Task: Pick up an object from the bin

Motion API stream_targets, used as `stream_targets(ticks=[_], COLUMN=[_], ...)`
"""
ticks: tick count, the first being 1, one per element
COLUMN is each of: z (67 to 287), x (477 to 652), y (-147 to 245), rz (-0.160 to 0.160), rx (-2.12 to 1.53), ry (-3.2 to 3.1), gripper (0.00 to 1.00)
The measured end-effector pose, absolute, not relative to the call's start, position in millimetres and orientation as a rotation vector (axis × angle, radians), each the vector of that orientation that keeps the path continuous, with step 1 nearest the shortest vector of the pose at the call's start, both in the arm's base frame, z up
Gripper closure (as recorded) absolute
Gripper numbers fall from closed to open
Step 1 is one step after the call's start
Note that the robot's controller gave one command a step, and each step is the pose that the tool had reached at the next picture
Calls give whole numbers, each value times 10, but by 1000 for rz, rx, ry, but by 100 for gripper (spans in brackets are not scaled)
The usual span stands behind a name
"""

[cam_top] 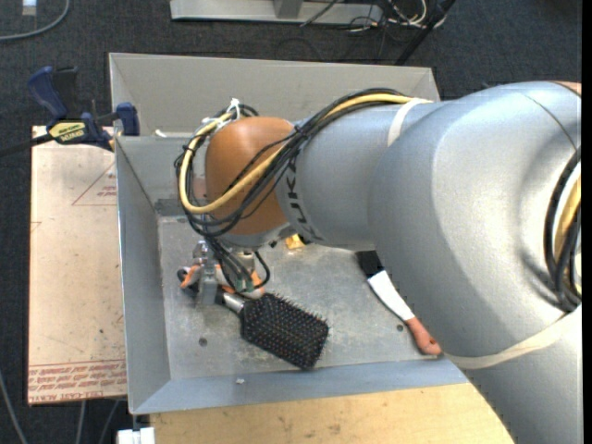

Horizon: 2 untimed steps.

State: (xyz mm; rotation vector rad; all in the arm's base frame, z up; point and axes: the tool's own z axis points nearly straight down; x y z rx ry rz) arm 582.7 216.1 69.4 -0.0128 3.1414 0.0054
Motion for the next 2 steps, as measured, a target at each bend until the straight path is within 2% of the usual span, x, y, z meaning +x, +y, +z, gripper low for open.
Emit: stream_targets(ticks=[1, 2], z=[694, 2715], x=[5828, 5868], y=[2160, 2140], rz=[6, 8], rx=[-13, 83], ry=[3141, 3139], gripper=[100, 100])
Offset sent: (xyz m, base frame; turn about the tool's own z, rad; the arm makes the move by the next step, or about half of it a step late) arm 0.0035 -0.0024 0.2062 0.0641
